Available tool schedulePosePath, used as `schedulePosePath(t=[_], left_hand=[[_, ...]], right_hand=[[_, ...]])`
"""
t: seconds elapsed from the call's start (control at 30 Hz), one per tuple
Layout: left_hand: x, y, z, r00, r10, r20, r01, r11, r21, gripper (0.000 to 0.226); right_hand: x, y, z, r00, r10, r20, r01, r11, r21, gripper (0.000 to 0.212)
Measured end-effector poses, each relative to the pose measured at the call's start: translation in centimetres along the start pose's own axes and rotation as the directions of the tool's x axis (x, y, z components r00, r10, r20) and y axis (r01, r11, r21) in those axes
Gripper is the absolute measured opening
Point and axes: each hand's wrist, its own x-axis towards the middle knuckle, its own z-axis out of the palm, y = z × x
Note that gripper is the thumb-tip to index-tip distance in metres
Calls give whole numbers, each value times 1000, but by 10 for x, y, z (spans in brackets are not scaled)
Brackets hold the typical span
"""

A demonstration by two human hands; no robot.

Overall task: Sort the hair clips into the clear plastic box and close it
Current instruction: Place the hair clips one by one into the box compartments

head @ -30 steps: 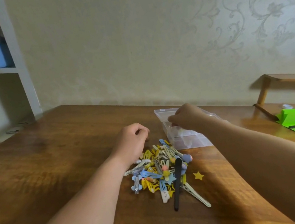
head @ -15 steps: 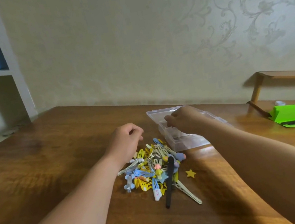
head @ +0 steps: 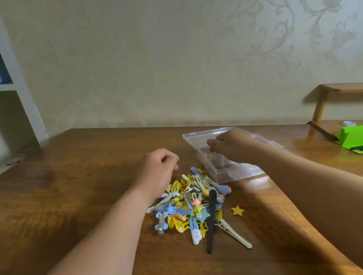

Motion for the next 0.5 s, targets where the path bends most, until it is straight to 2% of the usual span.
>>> schedulePosePath(t=[0.1,0.2,0.33,0.43,0.5], left_hand=[[-1,1,0,1000,0,2,0,1000,0,24],[-1,2,0,1000,-2,4,2,1000,1,24],[-1,0,0,1000,1,1,-1,1000,0,24],[0,-1,-1,1000,8,3,-8,1000,-7,25],[0,-1,-1,1000,0,7,0,1000,-21,26]], right_hand=[[-5,-6,4,1000,-15,13,15,998,-56,43],[-3,-14,11,998,37,-43,-41,995,-91,44],[-3,-23,12,988,55,-142,-64,996,-55,45],[-24,-29,-4,965,-44,-260,33,998,-47,42],[-53,-30,-14,960,-141,-243,143,990,-11,33]])
